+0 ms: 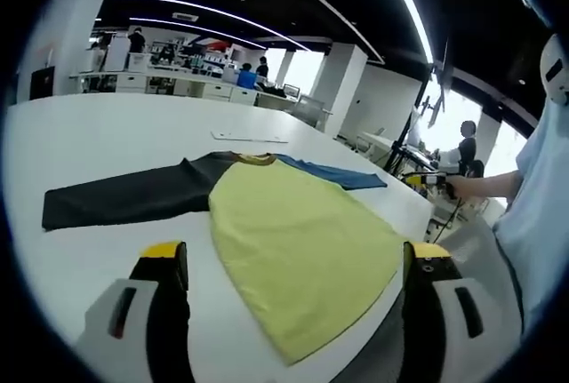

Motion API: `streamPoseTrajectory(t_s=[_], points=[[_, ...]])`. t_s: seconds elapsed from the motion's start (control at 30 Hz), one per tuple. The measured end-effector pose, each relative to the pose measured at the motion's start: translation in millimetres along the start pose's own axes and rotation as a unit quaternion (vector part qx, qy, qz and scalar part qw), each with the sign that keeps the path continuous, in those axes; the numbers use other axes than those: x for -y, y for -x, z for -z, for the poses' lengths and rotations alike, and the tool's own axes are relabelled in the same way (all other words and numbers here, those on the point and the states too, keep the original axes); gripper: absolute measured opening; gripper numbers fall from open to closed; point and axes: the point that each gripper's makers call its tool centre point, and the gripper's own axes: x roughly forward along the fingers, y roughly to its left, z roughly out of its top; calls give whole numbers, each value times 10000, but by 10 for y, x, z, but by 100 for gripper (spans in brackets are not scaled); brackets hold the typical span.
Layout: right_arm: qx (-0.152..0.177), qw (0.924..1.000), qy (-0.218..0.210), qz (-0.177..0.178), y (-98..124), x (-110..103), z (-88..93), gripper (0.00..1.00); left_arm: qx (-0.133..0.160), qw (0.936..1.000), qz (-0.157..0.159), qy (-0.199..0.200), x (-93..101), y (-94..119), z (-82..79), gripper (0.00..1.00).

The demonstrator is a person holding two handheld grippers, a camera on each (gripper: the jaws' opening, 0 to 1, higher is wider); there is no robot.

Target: Fold the garment on the visible template until the final outline fits inside the template.

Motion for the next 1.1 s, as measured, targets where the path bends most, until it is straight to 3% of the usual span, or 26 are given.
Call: streamPoseTrajectory(t_s=[0.17, 0.33, 0.7, 0.8, 0.87, 1.0, 1.1], points=[[104, 9994, -231, 233, -73, 193, -3, 63, 3, 10000, -10, 46, 7, -9, 14, 97], [102, 9959, -749, 489, -145, 358, 99, 59, -12, 9999, 21, 102, 35, -45, 56, 96], [-64, 9948, -824, 600, -308, 439, 201, 47, -19, 9999, 10, 137, 38, -41, 74, 93], [-141, 9935, -962, 596, -362, 465, 250, 42, -2, 9999, 68, 150, 54, -18, 80, 83], [-106, 9919, -1044, 715, -389, 543, 242, 36, 2, 9998, 68, 164, 58, -15, 81, 82], [-52, 9868, -1278, 996, -452, 729, 235, 34, -10, 9997, 51, 233, 55, -18, 107, 81], [-100, 9852, -1376, 1020, -484, 747, 265, 31, -198, 9996, 88, 171, 50, -24, 196, 78]])
